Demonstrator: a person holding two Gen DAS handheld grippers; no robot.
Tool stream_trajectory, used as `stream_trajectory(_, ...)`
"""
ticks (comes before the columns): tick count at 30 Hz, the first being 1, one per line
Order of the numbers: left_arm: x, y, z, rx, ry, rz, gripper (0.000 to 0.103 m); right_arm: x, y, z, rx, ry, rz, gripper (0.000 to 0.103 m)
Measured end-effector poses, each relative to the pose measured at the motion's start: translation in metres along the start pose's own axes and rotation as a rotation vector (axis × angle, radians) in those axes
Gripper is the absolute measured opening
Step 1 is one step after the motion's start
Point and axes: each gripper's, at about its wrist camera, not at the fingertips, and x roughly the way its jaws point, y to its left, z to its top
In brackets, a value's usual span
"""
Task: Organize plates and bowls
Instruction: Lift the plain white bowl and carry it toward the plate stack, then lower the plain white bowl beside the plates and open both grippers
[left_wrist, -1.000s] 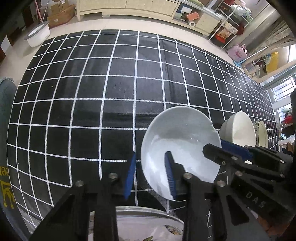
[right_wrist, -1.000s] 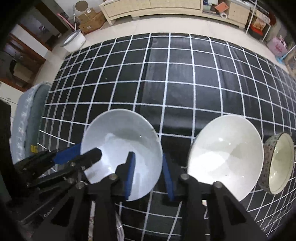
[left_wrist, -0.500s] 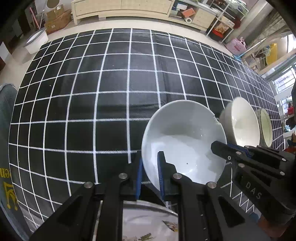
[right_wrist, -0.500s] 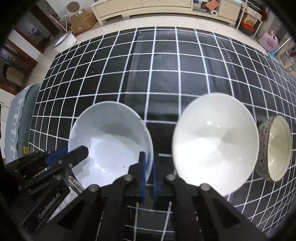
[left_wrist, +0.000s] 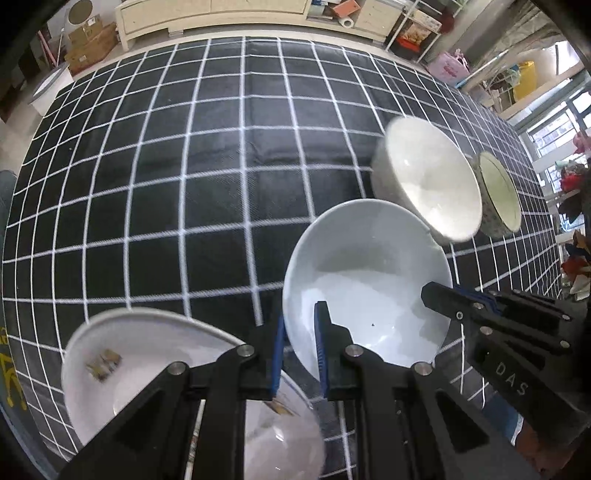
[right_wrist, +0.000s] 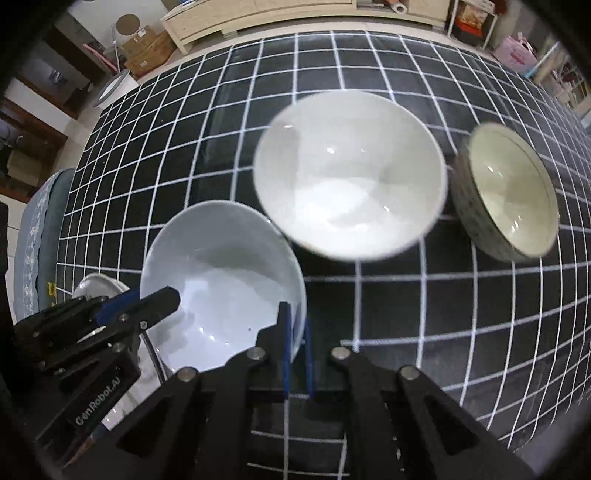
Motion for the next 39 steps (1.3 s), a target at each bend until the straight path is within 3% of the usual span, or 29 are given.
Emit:
stream_trajectory(4,0.001,-0.027,-0.018,0.054,0.003,0.018,0.013,-0.006,-0.013,-0.016,0.004,-0.016,-0.030,0.009)
stream_trajectory(10,-0.001,-0.043,-0.040,0.039,0.029,0.003,0.013,-0.020,-0.043,-0.043,0.036,-0.005,0.011,0.009)
stream_trajectory(28,-0.003,-0.065,-0.096,0.013,0.041,0.001,0.013,-0.033,-0.043,-0.101,0.013,0.009,-0.026,0.009)
stream_trajectory(39,-0.005,-0.069,-0.100,0.005,0.042,-0.009,0.013,-0.037,-0.039,-0.110,-0.023,-0.001,-0.074,0.009)
